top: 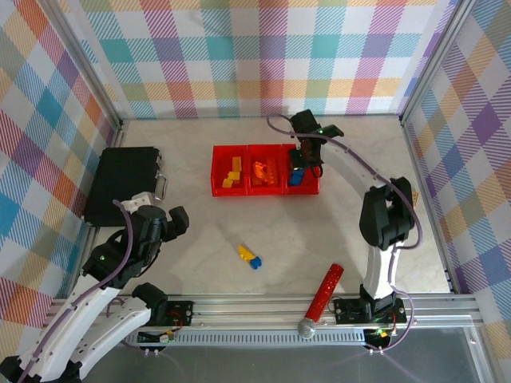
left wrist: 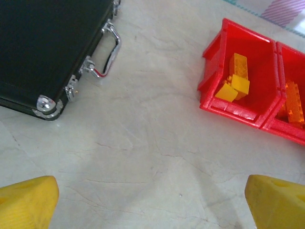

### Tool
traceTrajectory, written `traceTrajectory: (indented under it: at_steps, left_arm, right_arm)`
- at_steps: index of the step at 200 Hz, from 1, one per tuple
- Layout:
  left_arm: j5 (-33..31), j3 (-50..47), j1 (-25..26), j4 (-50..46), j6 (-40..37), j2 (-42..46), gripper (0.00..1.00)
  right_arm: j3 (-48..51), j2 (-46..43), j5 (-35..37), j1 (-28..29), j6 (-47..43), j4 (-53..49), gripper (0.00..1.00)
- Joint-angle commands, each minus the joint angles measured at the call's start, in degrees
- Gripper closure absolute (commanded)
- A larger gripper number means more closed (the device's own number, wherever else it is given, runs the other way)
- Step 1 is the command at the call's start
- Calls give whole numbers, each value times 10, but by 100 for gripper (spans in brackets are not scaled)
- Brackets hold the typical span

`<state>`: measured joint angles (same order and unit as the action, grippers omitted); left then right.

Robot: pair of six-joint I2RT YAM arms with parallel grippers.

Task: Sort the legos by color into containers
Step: Place the lego in the container.

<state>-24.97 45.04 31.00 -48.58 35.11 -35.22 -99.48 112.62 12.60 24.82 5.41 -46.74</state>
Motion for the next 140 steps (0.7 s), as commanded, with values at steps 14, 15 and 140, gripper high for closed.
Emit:
traceTrajectory:
  at_steps: [14,15,140]
  left_arm:
    - [39,-28,2,38,23,-17,0]
    - [40,-29,2,38,25,-17,0]
    - [187,-156,40,122,185,-75,6]
  right_arm:
    - [-66,66,-59,-43,-22,11,74]
    - [-68,68,-60,-45,-22,11,74]
    - [-114,95,-93,-58,-13,-6,36]
